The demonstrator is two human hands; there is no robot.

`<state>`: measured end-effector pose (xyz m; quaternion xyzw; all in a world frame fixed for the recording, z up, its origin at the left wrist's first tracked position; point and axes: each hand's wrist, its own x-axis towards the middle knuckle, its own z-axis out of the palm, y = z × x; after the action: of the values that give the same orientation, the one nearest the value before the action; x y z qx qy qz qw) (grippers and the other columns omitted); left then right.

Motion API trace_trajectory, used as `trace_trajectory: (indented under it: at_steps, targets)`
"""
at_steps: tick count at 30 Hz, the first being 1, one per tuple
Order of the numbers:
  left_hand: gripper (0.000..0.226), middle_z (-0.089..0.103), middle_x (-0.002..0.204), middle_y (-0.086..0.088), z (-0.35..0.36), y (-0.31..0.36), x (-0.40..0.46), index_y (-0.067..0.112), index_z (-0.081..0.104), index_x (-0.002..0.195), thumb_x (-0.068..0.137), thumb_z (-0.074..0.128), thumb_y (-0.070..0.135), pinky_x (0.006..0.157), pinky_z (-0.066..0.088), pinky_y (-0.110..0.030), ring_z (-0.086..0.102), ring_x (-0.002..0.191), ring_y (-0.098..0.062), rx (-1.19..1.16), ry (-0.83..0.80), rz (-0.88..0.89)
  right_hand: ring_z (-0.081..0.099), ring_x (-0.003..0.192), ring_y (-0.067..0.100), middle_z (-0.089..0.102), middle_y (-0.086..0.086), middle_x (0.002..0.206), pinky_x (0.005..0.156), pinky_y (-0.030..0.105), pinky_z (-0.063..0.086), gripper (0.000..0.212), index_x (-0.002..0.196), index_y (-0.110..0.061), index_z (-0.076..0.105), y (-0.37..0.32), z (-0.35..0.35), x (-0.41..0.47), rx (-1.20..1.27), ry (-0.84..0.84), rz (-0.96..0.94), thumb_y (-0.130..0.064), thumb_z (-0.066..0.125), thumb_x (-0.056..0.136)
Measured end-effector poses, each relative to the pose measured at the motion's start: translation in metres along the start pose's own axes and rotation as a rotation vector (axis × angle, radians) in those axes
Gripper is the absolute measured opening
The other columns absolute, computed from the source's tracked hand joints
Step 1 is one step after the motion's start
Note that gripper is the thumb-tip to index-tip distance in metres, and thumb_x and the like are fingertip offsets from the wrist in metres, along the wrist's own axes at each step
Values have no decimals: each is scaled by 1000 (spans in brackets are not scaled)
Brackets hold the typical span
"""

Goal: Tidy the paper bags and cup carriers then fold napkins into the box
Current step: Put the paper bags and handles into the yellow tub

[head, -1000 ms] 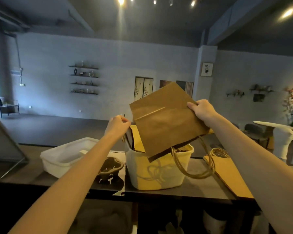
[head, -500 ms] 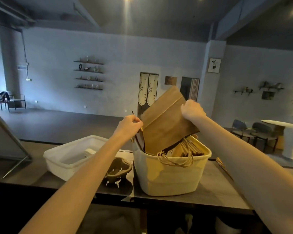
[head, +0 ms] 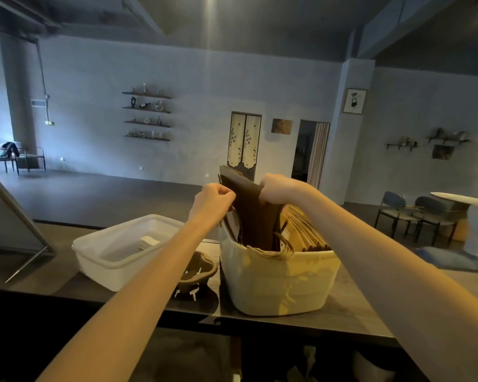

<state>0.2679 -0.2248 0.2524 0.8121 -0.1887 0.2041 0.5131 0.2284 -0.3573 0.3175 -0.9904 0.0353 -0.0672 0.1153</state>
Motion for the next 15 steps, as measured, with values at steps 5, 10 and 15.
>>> trace_trajectory:
  at_steps: [5,10,15]
  targets:
    - [26,55,91,-1,4,-1,-1,7,60,114,97,47,21,76,50,-27,52,75,-9,-35,18,-2,56,73,17,53,6,77,50,18,38,19,106,0,60,-8,16,3,160,137,-15,-10,50,93]
    - [28,53,87,-3,5,0,-4,7,53,113,98,44,28,63,47,-20,52,68,-10,-59,0,-16,63,82,21,61,9,85,70,25,54,25,91,-7,57,-27,38,-7,580,-23,138,-29,46,98]
    - [27,51,97,-4,-2,3,-9,11,48,115,97,46,31,73,49,-27,53,84,-16,-39,-10,-11,62,101,28,61,13,98,93,35,51,33,81,-14,51,-28,38,-25,647,-90,101,-32,33,103]
